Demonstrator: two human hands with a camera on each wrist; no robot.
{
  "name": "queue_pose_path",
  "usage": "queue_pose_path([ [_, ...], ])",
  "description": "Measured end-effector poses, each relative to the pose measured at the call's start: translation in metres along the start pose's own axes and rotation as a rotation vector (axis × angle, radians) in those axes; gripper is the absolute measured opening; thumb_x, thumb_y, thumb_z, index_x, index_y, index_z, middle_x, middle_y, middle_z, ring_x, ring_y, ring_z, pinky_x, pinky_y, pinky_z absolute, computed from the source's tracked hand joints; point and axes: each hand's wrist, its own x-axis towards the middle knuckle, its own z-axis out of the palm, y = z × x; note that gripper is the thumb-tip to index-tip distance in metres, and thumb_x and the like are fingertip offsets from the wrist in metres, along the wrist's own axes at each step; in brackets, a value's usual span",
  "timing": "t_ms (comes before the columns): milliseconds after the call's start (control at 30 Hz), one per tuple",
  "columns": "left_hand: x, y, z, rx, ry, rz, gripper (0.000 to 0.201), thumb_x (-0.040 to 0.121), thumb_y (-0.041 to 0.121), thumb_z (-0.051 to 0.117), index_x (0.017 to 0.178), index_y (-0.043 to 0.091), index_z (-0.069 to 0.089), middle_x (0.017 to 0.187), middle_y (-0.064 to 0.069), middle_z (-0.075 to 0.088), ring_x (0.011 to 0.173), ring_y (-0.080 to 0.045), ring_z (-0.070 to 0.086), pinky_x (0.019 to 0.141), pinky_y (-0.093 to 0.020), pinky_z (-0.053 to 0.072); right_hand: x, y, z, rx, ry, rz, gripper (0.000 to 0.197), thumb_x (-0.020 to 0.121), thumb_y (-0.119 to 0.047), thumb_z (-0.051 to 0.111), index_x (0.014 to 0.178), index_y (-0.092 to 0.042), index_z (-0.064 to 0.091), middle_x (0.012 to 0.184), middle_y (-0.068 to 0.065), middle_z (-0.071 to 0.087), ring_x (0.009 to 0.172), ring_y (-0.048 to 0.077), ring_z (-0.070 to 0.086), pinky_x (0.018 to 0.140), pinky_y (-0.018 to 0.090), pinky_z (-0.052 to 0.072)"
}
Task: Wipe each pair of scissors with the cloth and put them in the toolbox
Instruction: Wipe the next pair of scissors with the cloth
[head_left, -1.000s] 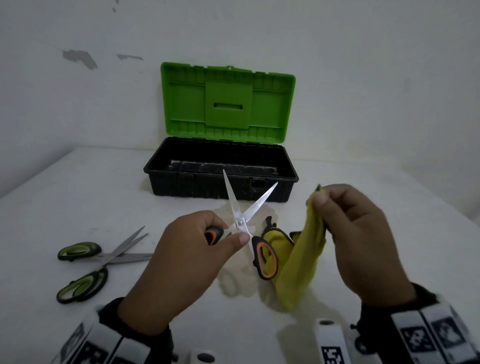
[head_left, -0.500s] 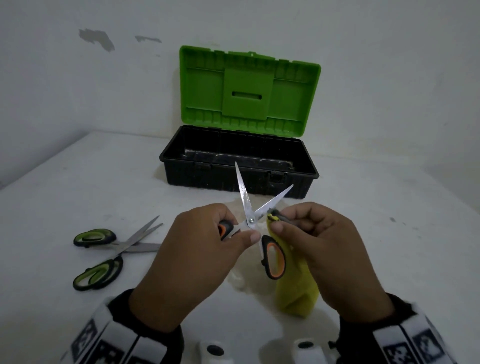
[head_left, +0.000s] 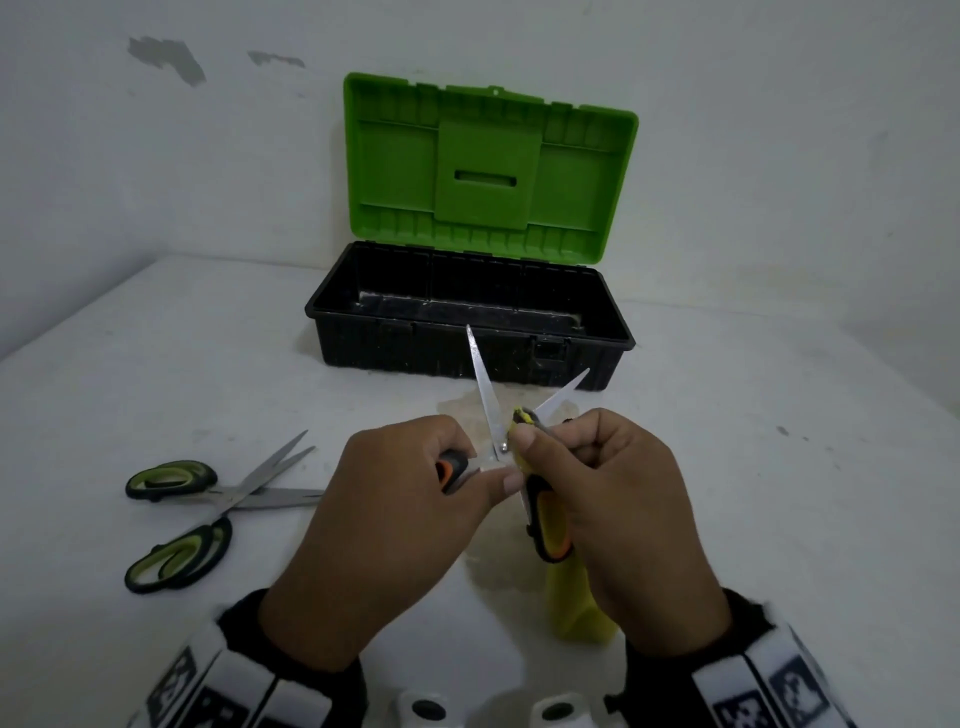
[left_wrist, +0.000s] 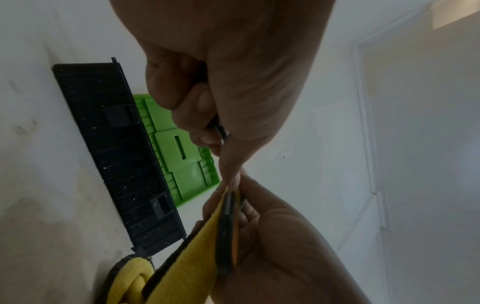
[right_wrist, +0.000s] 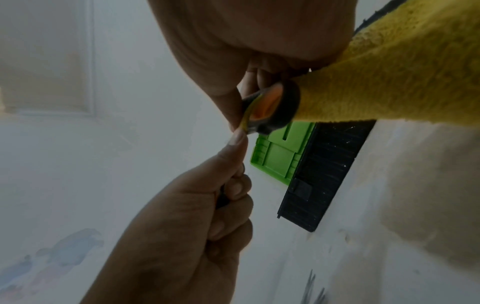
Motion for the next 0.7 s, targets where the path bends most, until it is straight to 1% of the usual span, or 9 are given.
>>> queue_pose_path([
  [33, -0.0005, 0.0002, 0.0006, -0.002, 0.000, 0.012, 0.035, 0.070, 0.063, 0.063, 0.069, 0.029, 0.056, 0.058, 0.006, 0.053, 0.052, -0.006, 0.047, 0.048, -0.014, 0.037, 0.0020, 0.0000, -0.0016, 0.022, 0.019, 0.008, 0.023, 0.081, -0.027, 0.081, 0.071, -0.014, 0.065, 0.065, 0.006, 0.072, 0.058, 0.023, 0.067, 0.057, 0.034, 0.055],
  [133, 0.0001, -0.0005, 0.0022, -0.016, 0.009, 0.015, 0.037, 0.069, 0.064, 0.062, 0.068, 0.028, 0.056, 0.057, 0.005, 0.053, 0.052, -0.007, 0.046, 0.049, -0.016, 0.039, 0.0028, -0.0019, -0.0031, 0.056, 0.016, 0.026, 0.024, 0.081, -0.027, 0.081, 0.070, -0.015, 0.065, 0.060, 0.005, 0.068, 0.053, 0.017, 0.060, 0.052, 0.027, 0.050],
  [233, 0.0010, -0.0018, 0.0012, -0.029, 0.018, 0.014, 0.036, 0.068, 0.064, 0.064, 0.069, 0.028, 0.057, 0.059, 0.005, 0.055, 0.054, -0.009, 0.050, 0.050, -0.021, 0.042, -0.0011, -0.0040, -0.0004, 0.052, -0.028, 0.019, 0.022, 0.083, -0.026, 0.080, 0.070, -0.014, 0.066, 0.065, 0.009, 0.072, 0.057, 0.024, 0.064, 0.055, 0.030, 0.054],
  [267, 0.0006, -0.0016, 0.0011, -0.024, 0.016, 0.021, 0.036, 0.068, 0.064, 0.063, 0.068, 0.029, 0.057, 0.058, 0.005, 0.055, 0.054, -0.010, 0.050, 0.050, -0.021, 0.042, -0.0006, -0.0041, -0.0015, 0.066, -0.018, 0.015, 0.022, 0.082, -0.025, 0.080, 0.070, -0.014, 0.066, 0.064, 0.006, 0.072, 0.055, 0.021, 0.063, 0.054, 0.028, 0.053],
  [367, -0.0016, -0.0016, 0.0020, -0.019, 0.014, 0.030, 0.037, 0.069, 0.064, 0.065, 0.067, 0.028, 0.056, 0.055, 0.006, 0.052, 0.051, -0.006, 0.047, 0.047, -0.013, 0.035, 0.0043, -0.0008, -0.0072, 0.103, 0.048, 0.005, 0.024, 0.082, -0.024, 0.081, 0.071, -0.011, 0.064, 0.054, -0.003, 0.062, 0.049, 0.011, 0.056, 0.048, 0.022, 0.048],
  [500, -0.0017, -0.0019, 0.0003, -0.014, 0.010, 0.034, 0.037, 0.069, 0.064, 0.064, 0.068, 0.027, 0.057, 0.055, 0.005, 0.052, 0.051, -0.007, 0.046, 0.048, -0.015, 0.035, -0.0015, -0.0022, -0.0025, 0.108, 0.012, 0.006, 0.024, 0.082, -0.024, 0.081, 0.066, -0.017, 0.064, 0.056, 0.000, 0.065, 0.051, 0.013, 0.058, 0.050, 0.024, 0.049],
  [533, -0.0019, -0.0020, -0.0001, -0.013, 0.008, 0.036, 0.036, 0.069, 0.063, 0.065, 0.068, 0.028, 0.058, 0.055, 0.005, 0.052, 0.051, -0.006, 0.047, 0.048, -0.013, 0.035, -0.0016, -0.0023, -0.0033, 0.113, 0.020, 0.004, 0.025, 0.082, -0.023, 0.081, 0.066, -0.017, 0.063, 0.056, -0.001, 0.064, 0.051, 0.013, 0.057, 0.050, 0.024, 0.049],
  [600, -0.0025, -0.0014, -0.0008, -0.019, 0.009, 0.046, 0.035, 0.070, 0.062, 0.066, 0.067, 0.028, 0.058, 0.053, 0.006, 0.051, 0.054, -0.002, 0.048, 0.046, -0.012, 0.036, 0.0016, -0.0011, -0.0078, 0.111, 0.056, -0.007, 0.025, 0.082, -0.024, 0.081, 0.066, -0.015, 0.063, 0.054, -0.003, 0.062, 0.050, 0.011, 0.055, 0.049, 0.023, 0.048],
  [700, -0.0034, -0.0005, -0.0016, -0.036, 0.024, 0.053, 0.035, 0.069, 0.060, 0.070, 0.065, 0.027, 0.057, 0.051, 0.007, 0.049, 0.055, -0.001, 0.048, 0.050, -0.013, 0.040, -0.0013, -0.0025, -0.0075, 0.116, 0.053, -0.019, 0.026, 0.083, -0.025, 0.080, 0.067, -0.016, 0.063, 0.055, -0.004, 0.062, 0.050, 0.011, 0.055, 0.049, 0.025, 0.047],
])
